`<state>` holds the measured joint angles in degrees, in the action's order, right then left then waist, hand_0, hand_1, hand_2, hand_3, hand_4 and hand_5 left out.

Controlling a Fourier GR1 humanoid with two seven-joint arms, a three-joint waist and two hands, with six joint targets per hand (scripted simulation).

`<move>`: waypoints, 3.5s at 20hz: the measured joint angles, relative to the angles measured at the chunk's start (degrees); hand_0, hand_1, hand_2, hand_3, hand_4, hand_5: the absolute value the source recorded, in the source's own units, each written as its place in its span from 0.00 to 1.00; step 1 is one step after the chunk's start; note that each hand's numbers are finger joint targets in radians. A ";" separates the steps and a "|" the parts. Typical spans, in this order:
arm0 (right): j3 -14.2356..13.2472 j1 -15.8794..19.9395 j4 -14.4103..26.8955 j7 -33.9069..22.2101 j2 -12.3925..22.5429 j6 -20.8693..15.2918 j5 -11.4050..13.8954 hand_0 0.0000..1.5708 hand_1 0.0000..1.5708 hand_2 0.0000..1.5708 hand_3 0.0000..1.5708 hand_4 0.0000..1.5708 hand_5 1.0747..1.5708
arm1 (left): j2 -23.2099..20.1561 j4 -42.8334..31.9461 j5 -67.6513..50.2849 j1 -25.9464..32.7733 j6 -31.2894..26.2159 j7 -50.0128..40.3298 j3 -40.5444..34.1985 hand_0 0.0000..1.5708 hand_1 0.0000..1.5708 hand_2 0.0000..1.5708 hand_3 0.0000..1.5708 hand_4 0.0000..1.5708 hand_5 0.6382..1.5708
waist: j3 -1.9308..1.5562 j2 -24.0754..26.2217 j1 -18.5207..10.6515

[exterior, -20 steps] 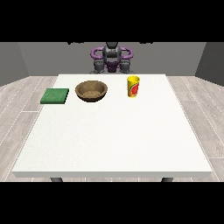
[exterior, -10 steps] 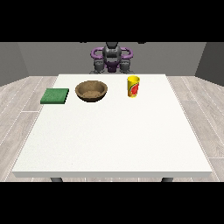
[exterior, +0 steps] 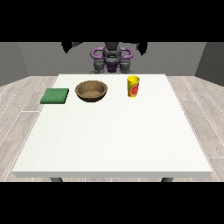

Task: Pick the cup and pour the ball into the bowl, then pick the bowl and place it on the pad

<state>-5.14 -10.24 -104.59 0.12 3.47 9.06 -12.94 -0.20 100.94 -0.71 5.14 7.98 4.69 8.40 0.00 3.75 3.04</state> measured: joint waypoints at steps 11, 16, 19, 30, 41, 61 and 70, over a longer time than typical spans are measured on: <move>-4.98 4.82 10.50 11.45 3.63 6.51 -0.96 0.00 0.00 0.00 0.00 0.17 1.00 | -0.28 -17.47 2.29 -10.78 3.38 15.19 -3.74 0.00 0.00 0.00 0.00 0.00 0.90 | 0.00 -8.03 1.90; -7.67 7.61 14.04 14.02 6.09 9.01 -2.17 0.00 0.00 0.00 0.00 0.16 1.00 | -1.96 -26.61 1.11 -16.31 2.63 21.00 -8.83 0.00 0.00 0.00 0.00 0.00 0.87 | 0.01 -10.69 2.59; -8.48 7.56 16.90 16.05 6.87 10.86 -2.10 0.00 0.00 0.00 0.00 0.17 1.00 | -1.88 -31.61 1.43 -18.75 3.12 22.88 -10.08 0.00 0.00 0.00 0.00 0.00 0.87 | 0.02 -10.53 2.92; -11.32 10.28 18.27 16.75 10.72 15.84 -5.42 0.00 0.00 0.00 0.00 0.12 1.00 | -1.48 -51.34 2.56 -25.88 8.09 36.38 -15.76 0.78 0.78 1.00 1.00 0.70 1.00 | 0.02 -15.50 7.04; -15.33 10.41 24.38 14.68 14.93 19.81 -9.15 0.00 0.00 0.00 0.00 0.27 1.00 | -2.60 -58.13 12.29 -30.15 21.13 32.03 -12.03 0.85 0.85 1.00 1.00 0.77 0.99 | -0.11 -10.26 7.30; -16.31 16.04 34.94 6.38 18.22 14.83 -7.56 0.00 0.00 0.00 0.00 0.41 0.99 | -3.82 -74.91 58.18 -52.94 28.13 -17.21 13.66 0.50 0.50 1.00 0.79 0.69 1.00 | -0.16 2.16 1.72; -15.24 19.52 39.82 6.45 17.93 15.73 -6.94 0.00 0.00 0.00 0.00 0.43 0.98 | -0.26 -70.71 68.28 -55.98 16.46 -36.51 25.82 0.26 0.26 0.96 0.82 0.45 0.99 | -0.06 3.55 3.43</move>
<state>-20.38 9.28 -64.77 6.57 21.40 24.79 -19.89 -0.46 30.24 67.58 -50.85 24.43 -31.82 34.23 -0.06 7.30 6.47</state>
